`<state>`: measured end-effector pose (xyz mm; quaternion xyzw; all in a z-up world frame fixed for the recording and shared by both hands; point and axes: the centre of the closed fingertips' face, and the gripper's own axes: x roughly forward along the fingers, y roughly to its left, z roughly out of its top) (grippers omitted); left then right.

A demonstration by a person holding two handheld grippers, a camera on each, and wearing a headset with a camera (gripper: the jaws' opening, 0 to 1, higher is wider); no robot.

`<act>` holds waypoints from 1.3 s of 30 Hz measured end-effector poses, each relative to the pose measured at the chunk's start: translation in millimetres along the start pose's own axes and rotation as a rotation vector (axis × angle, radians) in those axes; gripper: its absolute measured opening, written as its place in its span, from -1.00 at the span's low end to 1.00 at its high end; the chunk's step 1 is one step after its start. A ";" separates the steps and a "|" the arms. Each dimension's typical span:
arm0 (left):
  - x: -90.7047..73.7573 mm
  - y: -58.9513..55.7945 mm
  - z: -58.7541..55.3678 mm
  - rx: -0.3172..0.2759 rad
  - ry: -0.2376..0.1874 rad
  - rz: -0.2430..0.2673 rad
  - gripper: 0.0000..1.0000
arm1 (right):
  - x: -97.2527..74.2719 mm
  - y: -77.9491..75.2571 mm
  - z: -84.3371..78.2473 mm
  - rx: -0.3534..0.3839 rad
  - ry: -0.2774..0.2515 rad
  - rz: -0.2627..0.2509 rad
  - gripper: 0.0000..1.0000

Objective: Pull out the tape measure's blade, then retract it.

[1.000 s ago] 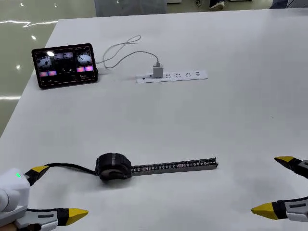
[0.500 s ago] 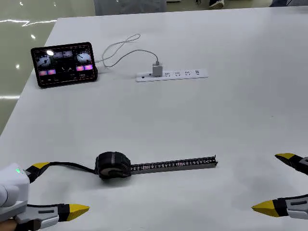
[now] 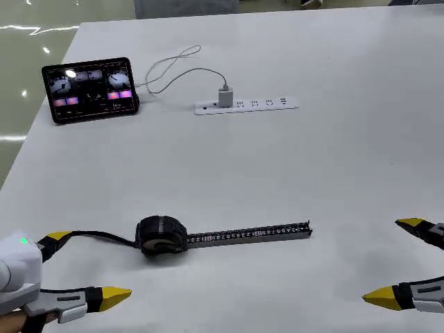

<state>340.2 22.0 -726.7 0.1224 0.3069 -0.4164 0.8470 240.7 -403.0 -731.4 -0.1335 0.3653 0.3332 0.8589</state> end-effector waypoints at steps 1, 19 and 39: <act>0.5 -0.4 0.4 -0.005 0.000 -0.001 0.98 | -0.3 -0.6 1.0 -0.005 -0.002 -0.001 0.98; 19.2 5.6 32.6 -0.094 0.001 0.090 0.98 | 7.7 -25.3 31.8 -0.164 0.070 0.039 0.98; 47.5 -13.6 44.1 -0.142 0.008 0.124 0.97 | 29.1 -25.1 58.3 -0.297 0.119 0.119 0.98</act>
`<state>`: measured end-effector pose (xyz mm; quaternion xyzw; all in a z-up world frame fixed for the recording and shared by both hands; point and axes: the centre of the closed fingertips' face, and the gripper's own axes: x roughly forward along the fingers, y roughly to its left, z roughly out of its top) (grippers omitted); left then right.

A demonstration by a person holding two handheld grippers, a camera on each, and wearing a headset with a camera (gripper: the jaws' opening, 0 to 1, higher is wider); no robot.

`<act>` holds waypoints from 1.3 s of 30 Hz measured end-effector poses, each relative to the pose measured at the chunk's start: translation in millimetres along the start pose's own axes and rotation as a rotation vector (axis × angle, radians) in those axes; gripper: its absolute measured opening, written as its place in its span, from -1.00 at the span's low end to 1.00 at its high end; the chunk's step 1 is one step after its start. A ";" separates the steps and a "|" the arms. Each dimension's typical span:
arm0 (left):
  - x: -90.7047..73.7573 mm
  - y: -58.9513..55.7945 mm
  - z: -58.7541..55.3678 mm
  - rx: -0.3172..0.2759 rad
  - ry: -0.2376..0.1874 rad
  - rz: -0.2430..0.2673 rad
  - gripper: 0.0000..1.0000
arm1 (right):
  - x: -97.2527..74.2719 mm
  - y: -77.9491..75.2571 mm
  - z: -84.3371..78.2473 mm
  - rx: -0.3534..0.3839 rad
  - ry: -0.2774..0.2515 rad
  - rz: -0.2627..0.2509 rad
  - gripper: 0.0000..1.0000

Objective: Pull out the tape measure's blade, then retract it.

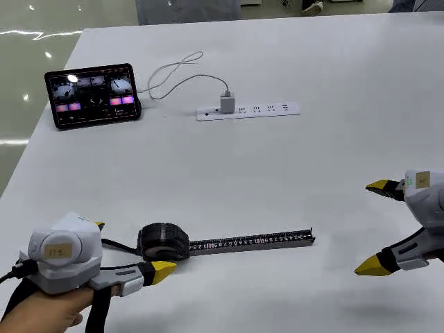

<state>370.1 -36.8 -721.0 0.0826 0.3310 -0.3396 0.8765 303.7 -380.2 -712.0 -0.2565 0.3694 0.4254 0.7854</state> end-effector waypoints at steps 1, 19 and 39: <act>1.3 -0.6 0.4 -0.003 -0.002 0.000 0.97 | 1.5 0.4 0.7 -0.012 0.003 0.007 0.98; 20.6 -8.4 10.1 -0.094 -0.053 0.075 0.98 | 22.1 -6.8 6.2 -0.047 0.051 0.078 0.98; 29.9 -2.1 19.0 -0.139 -0.128 0.244 0.98 | 46.4 -15.2 30.5 -0.180 0.048 0.097 0.98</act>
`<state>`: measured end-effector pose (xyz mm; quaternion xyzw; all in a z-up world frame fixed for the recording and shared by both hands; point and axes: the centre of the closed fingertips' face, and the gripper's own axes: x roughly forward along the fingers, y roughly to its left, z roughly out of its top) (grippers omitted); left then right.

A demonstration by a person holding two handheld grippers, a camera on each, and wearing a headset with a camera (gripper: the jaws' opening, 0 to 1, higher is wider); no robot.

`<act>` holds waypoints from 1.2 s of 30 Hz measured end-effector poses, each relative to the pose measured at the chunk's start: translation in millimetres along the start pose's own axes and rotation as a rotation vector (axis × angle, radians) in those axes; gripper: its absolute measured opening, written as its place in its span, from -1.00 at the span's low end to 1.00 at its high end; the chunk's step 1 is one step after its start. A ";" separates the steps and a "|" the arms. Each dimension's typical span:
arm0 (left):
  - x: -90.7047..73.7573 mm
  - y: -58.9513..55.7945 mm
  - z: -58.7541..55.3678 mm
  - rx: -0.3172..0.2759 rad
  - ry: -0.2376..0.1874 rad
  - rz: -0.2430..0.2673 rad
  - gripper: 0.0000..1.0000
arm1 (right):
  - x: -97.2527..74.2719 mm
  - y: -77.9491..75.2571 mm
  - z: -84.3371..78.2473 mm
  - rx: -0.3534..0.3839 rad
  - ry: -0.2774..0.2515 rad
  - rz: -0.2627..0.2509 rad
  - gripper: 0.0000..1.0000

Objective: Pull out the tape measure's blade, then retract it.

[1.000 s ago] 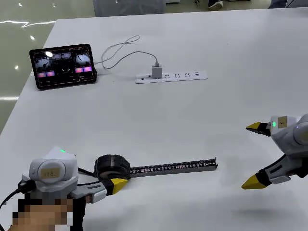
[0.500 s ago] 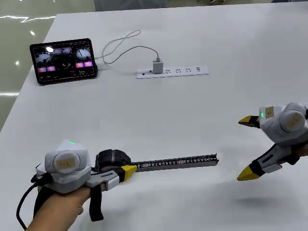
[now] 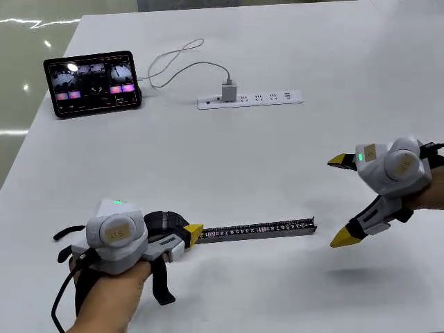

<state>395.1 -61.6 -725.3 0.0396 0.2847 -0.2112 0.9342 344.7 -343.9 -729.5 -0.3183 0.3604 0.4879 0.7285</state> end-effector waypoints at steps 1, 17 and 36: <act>0.3 -0.7 -0.4 0.002 -0.003 0.005 0.98 | 1.3 -0.3 0.0 -0.003 0.006 0.002 0.98; 1.7 -13.1 -1.3 0.051 -0.057 0.005 0.98 | 19.1 2.2 2.2 -0.045 0.011 0.047 0.84; 7.8 -13.7 1.8 0.034 -0.071 0.009 0.97 | 37.6 16.4 -8.3 -0.111 0.020 0.131 0.12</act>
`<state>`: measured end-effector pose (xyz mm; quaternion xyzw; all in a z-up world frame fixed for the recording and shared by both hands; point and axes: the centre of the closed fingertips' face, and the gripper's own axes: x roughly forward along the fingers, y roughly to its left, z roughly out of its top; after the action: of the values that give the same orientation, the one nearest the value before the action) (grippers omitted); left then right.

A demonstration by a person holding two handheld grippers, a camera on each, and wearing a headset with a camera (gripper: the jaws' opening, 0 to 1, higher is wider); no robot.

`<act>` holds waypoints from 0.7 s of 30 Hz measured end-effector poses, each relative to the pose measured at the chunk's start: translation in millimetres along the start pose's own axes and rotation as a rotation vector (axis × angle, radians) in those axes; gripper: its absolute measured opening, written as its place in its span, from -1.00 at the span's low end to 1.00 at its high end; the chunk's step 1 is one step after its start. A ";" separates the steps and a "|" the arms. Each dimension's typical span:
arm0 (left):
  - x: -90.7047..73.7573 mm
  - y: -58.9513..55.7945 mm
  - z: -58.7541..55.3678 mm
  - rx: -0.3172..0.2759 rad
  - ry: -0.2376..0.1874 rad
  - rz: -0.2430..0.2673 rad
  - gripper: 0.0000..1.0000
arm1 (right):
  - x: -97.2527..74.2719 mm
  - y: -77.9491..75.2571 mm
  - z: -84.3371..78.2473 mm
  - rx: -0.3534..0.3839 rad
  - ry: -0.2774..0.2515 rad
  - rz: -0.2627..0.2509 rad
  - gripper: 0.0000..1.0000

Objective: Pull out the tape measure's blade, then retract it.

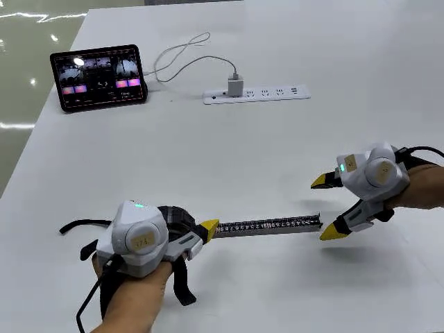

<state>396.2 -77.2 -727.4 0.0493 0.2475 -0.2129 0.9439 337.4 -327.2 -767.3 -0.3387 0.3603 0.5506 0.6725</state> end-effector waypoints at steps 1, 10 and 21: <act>-0.2 0.3 0.2 -0.005 0.001 0.001 0.96 | 0.7 0.6 -0.6 0.002 0.001 0.003 0.11; 0.3 2.2 -0.5 -0.010 0.001 0.001 0.92 | 8.7 4.3 -7.9 -0.002 0.027 0.027 -0.26; 1.2 3.6 -3.4 -0.012 0.005 0.002 0.89 | 11.7 10.4 -11.1 0.008 0.049 0.050 -0.62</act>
<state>397.1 -73.7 -731.0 0.0446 0.2512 -0.2102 0.9438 327.5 -329.2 -783.6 -0.3402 0.3873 0.5574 0.6509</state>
